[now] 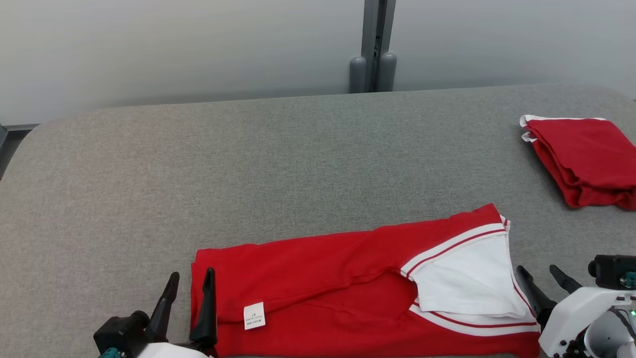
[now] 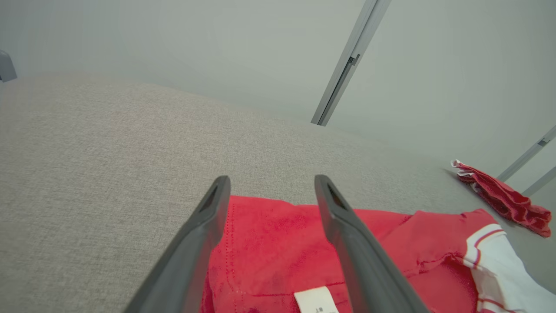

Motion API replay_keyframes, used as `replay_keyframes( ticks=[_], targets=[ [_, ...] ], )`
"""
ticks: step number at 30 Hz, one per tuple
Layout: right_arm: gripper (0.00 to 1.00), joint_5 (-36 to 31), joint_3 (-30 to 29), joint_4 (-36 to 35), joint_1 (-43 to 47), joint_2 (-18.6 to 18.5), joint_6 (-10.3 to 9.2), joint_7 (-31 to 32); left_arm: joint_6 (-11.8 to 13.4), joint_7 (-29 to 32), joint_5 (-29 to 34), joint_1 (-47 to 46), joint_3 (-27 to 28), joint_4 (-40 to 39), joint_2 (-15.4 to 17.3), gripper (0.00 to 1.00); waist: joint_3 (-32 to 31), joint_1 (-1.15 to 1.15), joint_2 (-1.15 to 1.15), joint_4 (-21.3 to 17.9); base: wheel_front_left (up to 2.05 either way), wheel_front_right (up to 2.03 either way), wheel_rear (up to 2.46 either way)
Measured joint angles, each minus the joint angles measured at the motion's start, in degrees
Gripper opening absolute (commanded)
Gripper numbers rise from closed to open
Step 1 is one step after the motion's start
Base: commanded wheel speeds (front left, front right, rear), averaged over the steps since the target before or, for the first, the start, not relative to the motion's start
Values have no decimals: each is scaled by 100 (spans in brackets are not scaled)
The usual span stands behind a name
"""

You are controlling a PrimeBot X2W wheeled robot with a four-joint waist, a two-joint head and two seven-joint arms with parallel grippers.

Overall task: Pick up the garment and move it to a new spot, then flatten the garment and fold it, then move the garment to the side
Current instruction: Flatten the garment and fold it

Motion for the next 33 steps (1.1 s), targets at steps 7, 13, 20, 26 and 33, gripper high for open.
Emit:
replay_keyframes(
  ticks=[7, 13, 20, 26, 33],
  targets=[
    [100, -196, 140, 1112, -661, 53, 0, 272, -108, -1, 130, -23, 157, 90, -114, 100, 20, 0, 0, 275, 0, 0, 0],
    [100, -118, 312, 1780, -952, 85, 0, 481, -201, -1, 216, -25, 264, 146, -209, 100, 38, 0, 0, 460, 0, 0, 0],
    [100, 105, 784, 1971, -1180, 63, -9, 646, -269, -1, 290, -23, 388, 167, -322, 100, 59, 0, 0, 477, 0, 0, 0],
    [25, 69, 1177, 2148, -1412, 110, -5, 619, -335, 0, 366, -21, 435, 199, -378, 100, 86, 0, 0, 403, 0, 0, 0],
    [0, 76, 1268, 2282, -1677, 53, 9, 443, -381, -1, 431, -22, 520, 223, -422, 100, 96, 0, 0, 248, 0, 0, 0]
  ],
)
